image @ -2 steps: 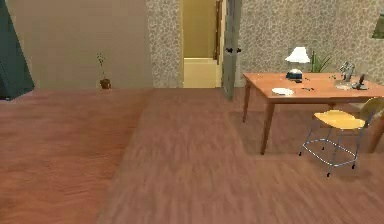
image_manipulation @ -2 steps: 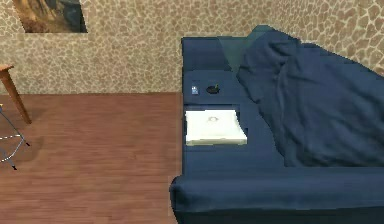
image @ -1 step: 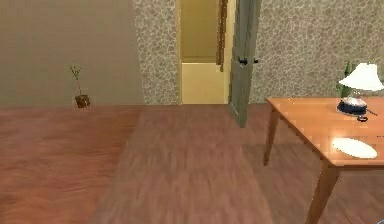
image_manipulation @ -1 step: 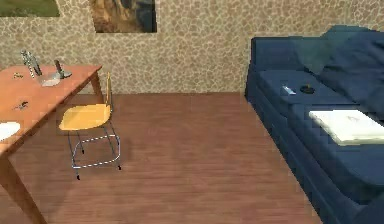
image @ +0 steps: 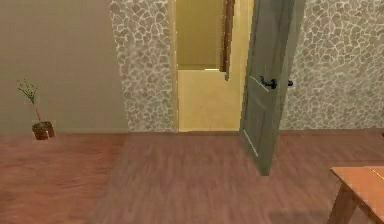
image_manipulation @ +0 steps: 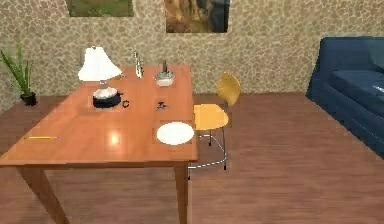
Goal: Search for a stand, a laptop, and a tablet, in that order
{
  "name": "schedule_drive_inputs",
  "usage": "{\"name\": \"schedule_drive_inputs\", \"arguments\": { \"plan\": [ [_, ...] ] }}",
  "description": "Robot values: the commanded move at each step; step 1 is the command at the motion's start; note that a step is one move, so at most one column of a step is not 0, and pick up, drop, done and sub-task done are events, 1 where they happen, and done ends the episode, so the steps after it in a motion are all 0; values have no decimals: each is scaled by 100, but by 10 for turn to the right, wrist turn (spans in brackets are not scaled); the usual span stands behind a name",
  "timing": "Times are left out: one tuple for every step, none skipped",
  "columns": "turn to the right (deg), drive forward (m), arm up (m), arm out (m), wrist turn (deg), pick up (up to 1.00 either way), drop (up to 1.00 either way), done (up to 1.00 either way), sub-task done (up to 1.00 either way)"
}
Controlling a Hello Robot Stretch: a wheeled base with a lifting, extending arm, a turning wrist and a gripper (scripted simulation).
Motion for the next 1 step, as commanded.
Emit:
{"name": "schedule_drive_inputs", "arguments": {
  "plan": [
    [0,100,0,0,0,0,0,0,0]
  ]
}}
